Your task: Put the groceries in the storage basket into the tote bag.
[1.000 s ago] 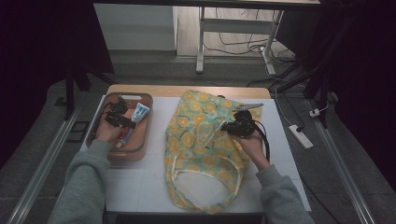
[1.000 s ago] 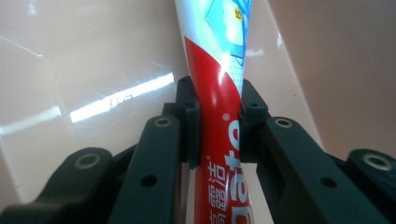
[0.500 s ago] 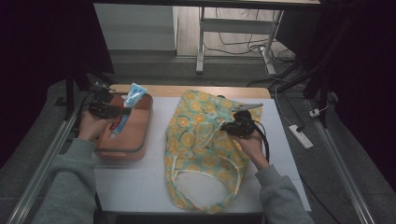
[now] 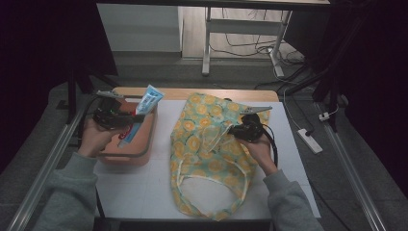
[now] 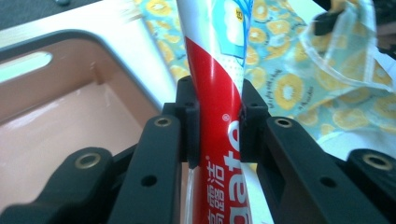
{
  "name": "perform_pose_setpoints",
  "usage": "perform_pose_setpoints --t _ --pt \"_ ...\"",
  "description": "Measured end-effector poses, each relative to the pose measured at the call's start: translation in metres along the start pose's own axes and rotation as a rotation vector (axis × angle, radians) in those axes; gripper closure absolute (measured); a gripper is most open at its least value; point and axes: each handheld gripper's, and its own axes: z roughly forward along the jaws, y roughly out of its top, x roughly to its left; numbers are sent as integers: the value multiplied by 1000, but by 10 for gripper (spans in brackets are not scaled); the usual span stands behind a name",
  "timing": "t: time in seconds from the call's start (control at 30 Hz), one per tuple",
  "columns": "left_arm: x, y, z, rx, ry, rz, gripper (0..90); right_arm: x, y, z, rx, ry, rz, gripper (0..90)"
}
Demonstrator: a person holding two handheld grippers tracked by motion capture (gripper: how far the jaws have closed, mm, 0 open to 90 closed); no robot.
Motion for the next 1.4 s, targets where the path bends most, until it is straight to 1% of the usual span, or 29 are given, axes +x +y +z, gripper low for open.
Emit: perform_pose_setpoints --t 0.03,0.13,0.23,0.27,0.47,0.53,0.63,0.73,0.83,1.03,1.1,1.2,1.4 --pt "-3 0 1 2 -9 9 744 0 0 0 0 0 0 880" --pt "-14 -1 5 -2 -56 29 744 0 0 0 2 1 -1 880" --pt "-27 -2 8 -2 -71 67 744 0 0 -1 -2 1 -1 880" --pt "-33 -3 9 -1 -82 82 744 0 0 -1 -3 1 -1 880" --pt "-58 -8 20 6 -182 133 743 1 2 -2 -15 6 -2 880" --pt "-66 -10 25 4 -189 150 743 2 3 -2 -21 6 -6 880" --pt "-71 -11 31 14 -208 161 743 4 5 -3 -28 5 -6 880" --pt "-73 -12 37 30 -230 165 743 4 6 -4 -33 3 -11 881" --pt "-77 -15 43 52 -272 171 743 3 7 -4 -37 1 -8 881" --pt "-94 -24 53 101 -323 202 743 4 10 -6 -61 -7 -3 880" --pt "-102 -27 59 124 -338 219 743 4 12 -8 -73 -6 -2 881" --pt "-109 -29 70 153 -366 227 743 6 14 -11 -87 -7 -4 881" --pt "-122 -33 89 202 -380 246 742 7 15 -16 -114 -7 4 881"
